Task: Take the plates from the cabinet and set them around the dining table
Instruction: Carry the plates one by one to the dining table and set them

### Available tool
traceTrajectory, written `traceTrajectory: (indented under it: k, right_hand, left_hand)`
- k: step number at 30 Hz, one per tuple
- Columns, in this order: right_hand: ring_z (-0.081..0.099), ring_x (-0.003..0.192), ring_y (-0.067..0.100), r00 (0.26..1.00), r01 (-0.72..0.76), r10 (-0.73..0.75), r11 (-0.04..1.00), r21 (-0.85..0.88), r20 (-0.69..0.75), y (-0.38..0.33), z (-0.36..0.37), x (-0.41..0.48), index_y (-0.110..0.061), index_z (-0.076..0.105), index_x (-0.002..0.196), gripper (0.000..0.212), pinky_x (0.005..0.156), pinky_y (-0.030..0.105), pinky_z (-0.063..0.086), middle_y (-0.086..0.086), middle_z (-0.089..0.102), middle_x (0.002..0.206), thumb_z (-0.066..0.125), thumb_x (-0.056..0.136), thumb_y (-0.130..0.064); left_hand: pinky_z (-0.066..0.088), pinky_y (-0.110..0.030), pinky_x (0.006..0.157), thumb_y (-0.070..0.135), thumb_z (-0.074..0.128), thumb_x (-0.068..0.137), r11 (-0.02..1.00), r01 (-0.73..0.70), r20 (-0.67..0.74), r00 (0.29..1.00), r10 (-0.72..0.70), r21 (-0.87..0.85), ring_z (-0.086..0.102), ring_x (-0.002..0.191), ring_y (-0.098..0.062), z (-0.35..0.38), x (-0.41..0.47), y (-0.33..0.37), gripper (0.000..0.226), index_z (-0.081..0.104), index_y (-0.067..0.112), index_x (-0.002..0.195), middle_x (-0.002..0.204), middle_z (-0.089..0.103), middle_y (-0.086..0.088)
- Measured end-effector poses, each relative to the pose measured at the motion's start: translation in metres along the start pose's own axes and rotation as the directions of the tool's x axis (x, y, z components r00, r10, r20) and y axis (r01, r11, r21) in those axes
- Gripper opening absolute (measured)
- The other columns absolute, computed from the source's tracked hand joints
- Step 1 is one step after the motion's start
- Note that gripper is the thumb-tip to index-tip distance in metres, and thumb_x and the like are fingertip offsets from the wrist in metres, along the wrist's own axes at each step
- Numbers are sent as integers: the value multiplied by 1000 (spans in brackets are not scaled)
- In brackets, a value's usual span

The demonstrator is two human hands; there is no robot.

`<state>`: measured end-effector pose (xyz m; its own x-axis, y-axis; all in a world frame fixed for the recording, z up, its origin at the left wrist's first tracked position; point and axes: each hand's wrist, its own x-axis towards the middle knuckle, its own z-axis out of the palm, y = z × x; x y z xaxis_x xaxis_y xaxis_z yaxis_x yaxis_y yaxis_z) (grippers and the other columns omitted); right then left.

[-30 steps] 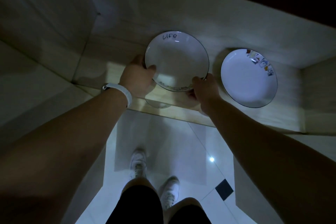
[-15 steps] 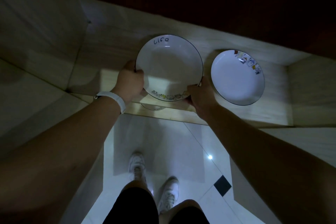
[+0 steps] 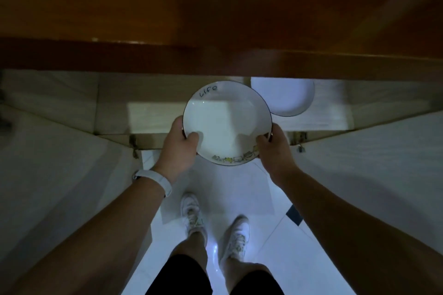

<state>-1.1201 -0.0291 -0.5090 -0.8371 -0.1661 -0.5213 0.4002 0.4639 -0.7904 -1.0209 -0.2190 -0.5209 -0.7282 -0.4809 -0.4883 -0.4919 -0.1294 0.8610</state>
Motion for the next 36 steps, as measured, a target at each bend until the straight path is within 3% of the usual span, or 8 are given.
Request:
traceTrajectory:
  k: [2, 5, 12, 18, 23, 26, 31, 36]
  right_hand:
    - [58, 83, 21, 999, -4, 3, 1000, -27, -37, 4, -15, -18, -19, 55, 102, 27, 64, 34, 54, 0, 60, 89, 46, 79, -9]
    - [52, 73, 16, 996, -6, 3, 1000, -27, -84, 11, -37, -46, -18, 55, 94, 20, 61, 27, 44, -1, 57, 79, 45, 82, -5]
    - [57, 75, 14, 965, -70, 87, 995, 78, -246, 16, -86, -108, -31, 57, 93, 25, 70, 37, 51, 4, 62, 85, 48, 74, -18]
    - [53, 70, 11, 938, -38, 124, 964, 262, -323, 1, -127, -166, -23, 58, 95, 23, 63, 28, 46, 5, 59, 82, 49, 77, -13]
    - [63, 88, 13, 900, 31, 113, 947, 318, -422, -3, -169, -216, -28, 60, 103, 35, 77, 35, 54, -6, 68, 94, 49, 72, -17]
    - [64, 96, 13, 866, 111, 78, 933, 343, -493, -4, -197, -249, -31, 62, 107, 39, 81, 34, 54, -8, 69, 99, 51, 81, -4]
    - [62, 81, 4, 804, 194, 98, 889, 415, -586, 1, -250, -310, -30, 63, 103, 40, 69, 26, 50, -17, 69, 85, 50, 83, 3]
    - [62, 85, 13, 752, 296, 112, 823, 485, -649, 21, -308, -383, -29, 60, 109, 44, 52, 17, 49, -2, 66, 100, 46, 84, 4]
  left_hand:
    - [56, -41, 84, 0, 47, 94, 999, -36, 51, 998, 36, 5, 58, 109, -19, 8, -19, 1, 47, 42, 20, 136, 123, 57, 1]
    - [53, -19, 80, 3, 52, 90, 998, -65, 98, 993, 67, -19, 58, 106, -1, 22, -45, 5, 53, 42, 23, 137, 122, 59, 12]
    - [52, -45, 95, 9, 51, 82, 995, -63, 213, 974, 77, -72, 60, 116, -17, 56, -90, 28, 57, 48, 26, 137, 128, 63, 5]
    - [53, -37, 93, 8, 51, 86, 990, -114, 284, 950, 133, -81, 61, 114, -11, 84, -141, 64, 52, 51, 33, 132, 124, 65, 11]
    - [53, -37, 91, 0, 50, 89, 986, -159, 368, 915, 164, -45, 62, 111, -8, 110, -182, 98, 51, 55, 32, 129, 121, 67, 13]
    - [54, -32, 84, -4, 48, 88, 980, -198, 405, 893, 196, -36, 64, 108, -7, 134, -209, 122, 53, 58, 33, 126, 117, 68, 14]
    - [51, -16, 74, -14, 41, 86, 955, -279, 483, 825, 292, -102, 64, 103, -4, 180, -278, 157, 55, 58, 21, 125, 113, 70, 13]
    - [52, -23, 77, -3, 46, 82, 940, -316, 557, 762, 331, -127, 64, 102, -8, 229, -356, 166, 52, 63, 34, 114, 110, 70, 12]
